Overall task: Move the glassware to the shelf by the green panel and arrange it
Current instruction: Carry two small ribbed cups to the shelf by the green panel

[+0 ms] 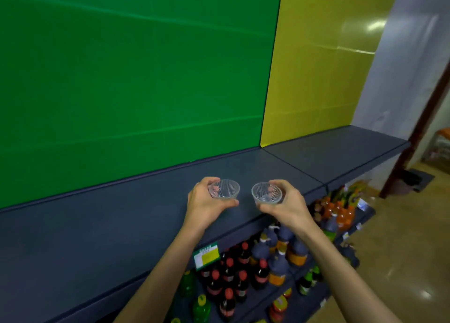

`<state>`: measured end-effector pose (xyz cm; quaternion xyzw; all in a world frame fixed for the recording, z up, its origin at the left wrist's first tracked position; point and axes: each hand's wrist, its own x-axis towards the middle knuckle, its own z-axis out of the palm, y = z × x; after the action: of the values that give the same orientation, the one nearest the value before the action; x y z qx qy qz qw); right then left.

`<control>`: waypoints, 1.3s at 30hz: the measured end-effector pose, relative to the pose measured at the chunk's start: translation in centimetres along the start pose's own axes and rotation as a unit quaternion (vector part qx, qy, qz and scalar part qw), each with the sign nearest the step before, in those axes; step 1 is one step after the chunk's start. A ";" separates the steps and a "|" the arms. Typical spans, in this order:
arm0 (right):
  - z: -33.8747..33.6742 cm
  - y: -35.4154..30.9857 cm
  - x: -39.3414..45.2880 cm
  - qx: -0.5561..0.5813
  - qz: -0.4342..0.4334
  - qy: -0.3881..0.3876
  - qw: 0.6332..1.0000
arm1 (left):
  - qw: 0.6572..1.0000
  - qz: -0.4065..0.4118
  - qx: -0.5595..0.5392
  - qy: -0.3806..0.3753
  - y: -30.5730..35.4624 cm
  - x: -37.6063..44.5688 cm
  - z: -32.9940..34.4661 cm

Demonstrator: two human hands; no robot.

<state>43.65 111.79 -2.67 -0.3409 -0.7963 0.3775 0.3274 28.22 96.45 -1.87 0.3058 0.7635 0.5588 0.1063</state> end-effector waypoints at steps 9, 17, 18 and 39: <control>1.7 4.9 14.4 0.026 -0.022 -0.086 0.996 | 0.993 -0.029 0.099 0.049 0.2 10.1 6.5; 2.8 7.8 25.4 0.012 -0.040 -0.178 0.983 | 0.981 -0.100 0.131 0.107 0.0 17.7 12.0; 2.9 8.1 26.4 0.009 -0.041 -0.185 0.982 | 0.979 -0.107 0.134 0.112 -0.1 18.4 12.5; 3.6 8.5 31.6 -0.081 -0.170 -0.281 0.941 | 0.954 -0.132 0.237 0.125 1.0 19.2 14.1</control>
<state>25.90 139.54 -3.15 -0.1060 -0.9297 0.3315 0.1206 20.47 119.04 -2.50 0.1466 0.9146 0.3768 0.0076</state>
